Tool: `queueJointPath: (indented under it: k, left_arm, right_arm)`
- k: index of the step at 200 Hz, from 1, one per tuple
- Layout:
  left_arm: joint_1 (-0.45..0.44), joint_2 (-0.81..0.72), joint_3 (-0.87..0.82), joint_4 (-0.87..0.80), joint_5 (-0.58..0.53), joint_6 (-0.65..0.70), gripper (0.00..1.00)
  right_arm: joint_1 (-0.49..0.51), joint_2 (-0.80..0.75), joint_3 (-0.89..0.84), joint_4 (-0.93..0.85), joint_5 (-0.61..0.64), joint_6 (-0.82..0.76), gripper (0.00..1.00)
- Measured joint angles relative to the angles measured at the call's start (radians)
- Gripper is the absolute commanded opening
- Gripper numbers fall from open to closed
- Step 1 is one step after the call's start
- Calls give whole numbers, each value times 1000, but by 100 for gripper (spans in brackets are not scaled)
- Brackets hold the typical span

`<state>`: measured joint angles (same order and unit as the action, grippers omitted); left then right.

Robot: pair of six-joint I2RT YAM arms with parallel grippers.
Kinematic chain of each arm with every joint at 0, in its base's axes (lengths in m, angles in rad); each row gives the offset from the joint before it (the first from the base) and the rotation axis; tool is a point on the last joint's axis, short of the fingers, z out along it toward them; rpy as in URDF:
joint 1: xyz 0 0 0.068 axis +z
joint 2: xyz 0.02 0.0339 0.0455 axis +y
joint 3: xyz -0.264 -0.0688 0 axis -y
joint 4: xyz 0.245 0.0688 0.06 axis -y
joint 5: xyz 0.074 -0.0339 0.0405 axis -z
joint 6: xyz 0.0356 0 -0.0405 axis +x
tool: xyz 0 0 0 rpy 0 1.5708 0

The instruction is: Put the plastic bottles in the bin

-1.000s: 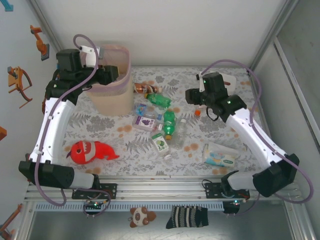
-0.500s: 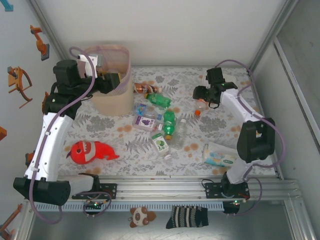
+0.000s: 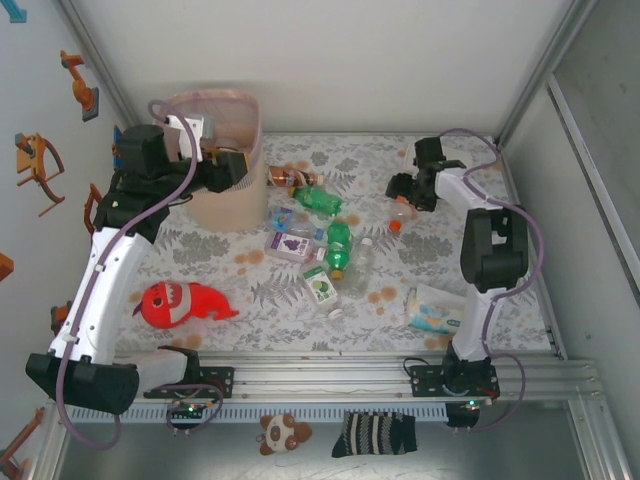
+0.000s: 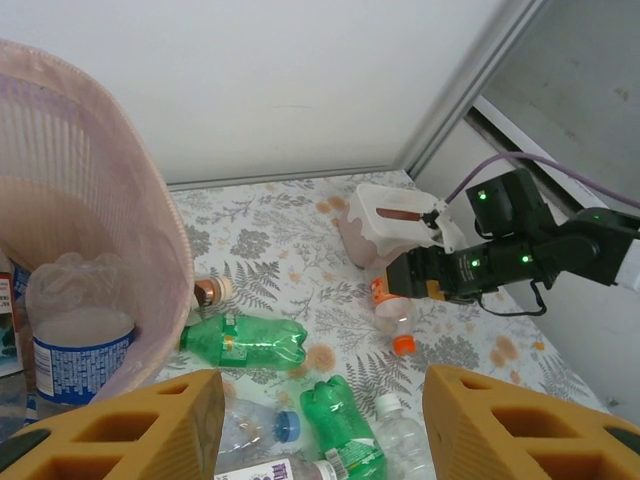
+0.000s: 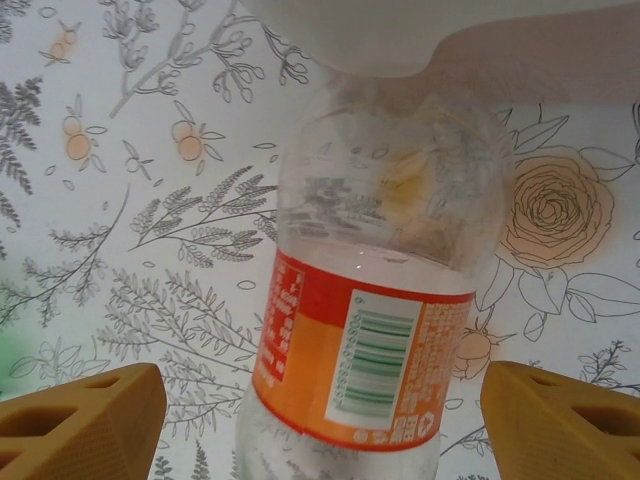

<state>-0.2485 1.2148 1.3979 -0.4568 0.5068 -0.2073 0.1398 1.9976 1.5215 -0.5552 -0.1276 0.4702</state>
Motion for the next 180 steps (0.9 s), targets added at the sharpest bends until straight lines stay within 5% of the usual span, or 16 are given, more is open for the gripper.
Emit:
queueJointPath:
  k: [180]
  left_arm:
    - [-6, 0, -17, 17, 10, -10, 54]
  right_arm:
    - [-14, 60, -55, 79, -67, 69, 70]
